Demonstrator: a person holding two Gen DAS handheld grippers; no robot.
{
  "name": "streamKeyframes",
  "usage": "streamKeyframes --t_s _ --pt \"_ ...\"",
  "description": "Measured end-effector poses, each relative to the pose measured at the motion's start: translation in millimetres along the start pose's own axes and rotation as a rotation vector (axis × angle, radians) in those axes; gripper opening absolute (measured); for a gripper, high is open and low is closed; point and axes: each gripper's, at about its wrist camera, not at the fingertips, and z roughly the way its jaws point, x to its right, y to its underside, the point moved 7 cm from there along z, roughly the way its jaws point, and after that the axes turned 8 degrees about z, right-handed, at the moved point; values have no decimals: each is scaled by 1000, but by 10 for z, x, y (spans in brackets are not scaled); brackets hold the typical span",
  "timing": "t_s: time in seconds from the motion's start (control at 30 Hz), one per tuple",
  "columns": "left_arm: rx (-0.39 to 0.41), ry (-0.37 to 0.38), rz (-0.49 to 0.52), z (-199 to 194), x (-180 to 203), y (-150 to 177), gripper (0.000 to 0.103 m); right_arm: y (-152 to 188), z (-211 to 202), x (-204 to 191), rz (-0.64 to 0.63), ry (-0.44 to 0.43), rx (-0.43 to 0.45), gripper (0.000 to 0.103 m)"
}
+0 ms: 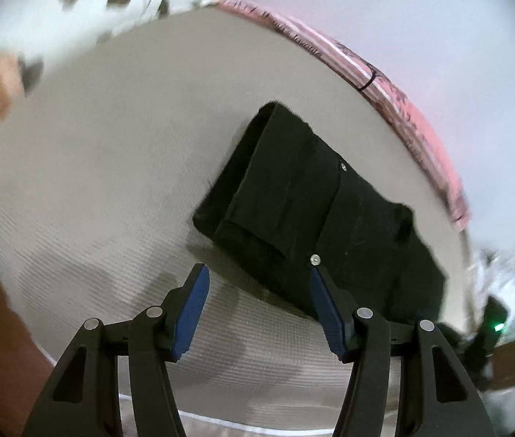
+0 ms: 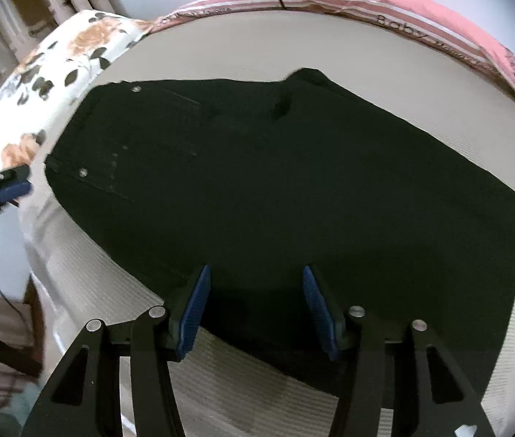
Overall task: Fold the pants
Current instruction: 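Grasp the edge of the folded pants with the left gripper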
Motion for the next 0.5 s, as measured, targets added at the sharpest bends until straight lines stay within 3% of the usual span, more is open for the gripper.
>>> streamKeyframes --t_s 0.2,0.33,0.5 --pt "-20 108 -95 170 -161 -23 58 -17 -74 -52 24 -14 6 54" --pt "-30 180 -111 264 -172 -49 58 -6 -136 -27 39 3 22 60" --pt "-59 206 -115 428 -199 -49 58 -52 -217 -16 56 7 56 61"
